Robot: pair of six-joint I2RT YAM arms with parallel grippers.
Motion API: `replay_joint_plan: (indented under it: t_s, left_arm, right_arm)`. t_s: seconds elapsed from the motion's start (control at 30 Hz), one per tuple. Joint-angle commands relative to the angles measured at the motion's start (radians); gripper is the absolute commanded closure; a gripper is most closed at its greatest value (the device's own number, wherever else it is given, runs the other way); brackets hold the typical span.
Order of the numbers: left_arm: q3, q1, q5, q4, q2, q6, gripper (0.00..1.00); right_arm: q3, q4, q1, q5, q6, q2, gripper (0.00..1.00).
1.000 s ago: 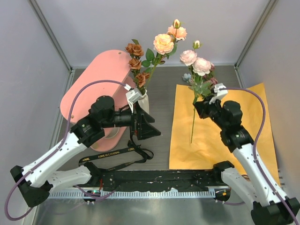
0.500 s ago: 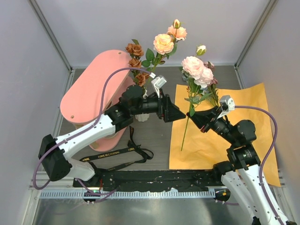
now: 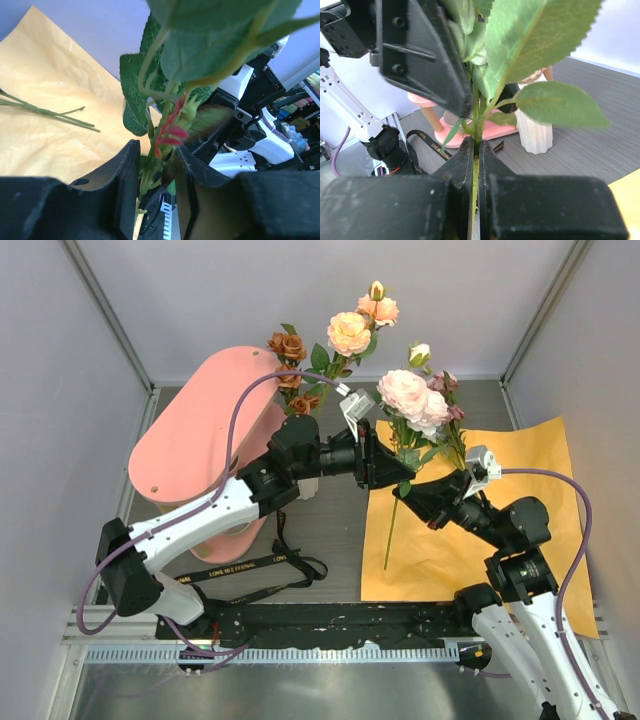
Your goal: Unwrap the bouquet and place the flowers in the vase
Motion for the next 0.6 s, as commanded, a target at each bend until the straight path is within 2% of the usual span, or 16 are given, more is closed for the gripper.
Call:
replay_joint_plan:
  t_s: [0.0, 0.03, 0.07, 0.1, 0.13, 0.2, 0.3, 0.4, 0.53, 0.57]
  left_arm:
    - [0.029, -0.001, -0.029, 0.04, -0.018, 0.019, 0.7]
    - [0.029, -0.001, -0.035, 0.032, -0.023, 0.024, 0.76]
    - [0.029, -0.001, -0.044, 0.022, -0.037, 0.042, 0.86]
    - [0.029, -0.001, -0.061, -0.012, -0.048, 0.058, 0.9]
    - [0.031, -0.001, -0.107, -0.035, -0.06, 0.074, 0.92]
    - [0.042, -0.001, -0.156, -0.124, -0.103, 0.15, 0.96]
    - [0.088, -0.001, -0.237, -0.275, -0.159, 0.286, 0.96]
    - [0.146, -0.001, -0.391, -0.384, -0.221, 0.418, 0.98]
    - [0.166, -0.001, -0.671, -0.39, -0.293, 0.544, 0.99]
    - [0.168, -0.001, -0.78, -0.356, -0.304, 0.562, 0.99]
  right_arm:
    - [0.037, 0.059, 0.023, -0.017, 0.024, -0.012, 0.99]
    - [0.043, 0.055, 0.03, -0.017, 0.029, -0.011, 0.99]
    - [0.048, 0.049, 0.032, 0.003, 0.024, -0.011, 0.98]
    - [0.057, 0.027, 0.035, 0.034, 0.018, -0.008, 0.75]
    - [0.086, -0.068, 0.038, 0.077, 0.001, -0.008, 0.6]
    - [0.117, -0.166, 0.043, 0.245, -0.045, -0.008, 0.38]
    - [0.163, -0.324, 0.058, 0.44, -0.108, -0.011, 0.32]
    - [0.174, -0.367, 0.081, 0.543, -0.12, -0.025, 0.3]
    - [0.177, -0.375, 0.112, 0.55, -0.12, -0.032, 0.3]
    - [0.177, -0.375, 0.118, 0.55, -0.123, -0.031, 0.3]
